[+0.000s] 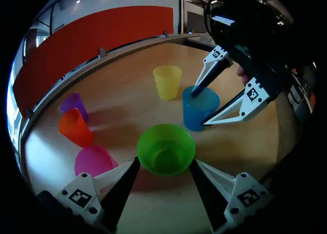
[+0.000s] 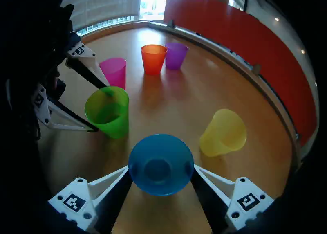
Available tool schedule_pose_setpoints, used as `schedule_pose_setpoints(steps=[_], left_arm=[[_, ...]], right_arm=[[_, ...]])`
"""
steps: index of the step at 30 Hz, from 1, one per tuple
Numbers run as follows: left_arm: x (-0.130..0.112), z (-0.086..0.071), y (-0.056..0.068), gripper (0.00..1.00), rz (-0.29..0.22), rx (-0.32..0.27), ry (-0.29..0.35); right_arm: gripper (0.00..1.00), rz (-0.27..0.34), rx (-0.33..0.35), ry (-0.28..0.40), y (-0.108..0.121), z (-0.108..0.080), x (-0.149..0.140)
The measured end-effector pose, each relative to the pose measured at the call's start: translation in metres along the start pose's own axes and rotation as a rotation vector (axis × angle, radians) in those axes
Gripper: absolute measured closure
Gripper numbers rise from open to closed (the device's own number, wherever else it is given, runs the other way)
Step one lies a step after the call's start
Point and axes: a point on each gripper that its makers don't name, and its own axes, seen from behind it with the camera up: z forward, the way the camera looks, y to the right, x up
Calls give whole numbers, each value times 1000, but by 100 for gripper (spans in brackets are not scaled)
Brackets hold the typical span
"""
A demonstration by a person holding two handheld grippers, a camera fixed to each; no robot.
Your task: Pour water
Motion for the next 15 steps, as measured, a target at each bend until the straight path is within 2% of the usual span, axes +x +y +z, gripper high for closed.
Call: schedule_pose_setpoints(steps=[8,15], left_arm=[[-5,-2,-1,13,-12,5,-12],[-11,-7,4,12,-13,3,-20]], right_arm=[[6,10,-1,-12,-1,-3,-7],[6,19,-5,-17,-3,-6,-14]])
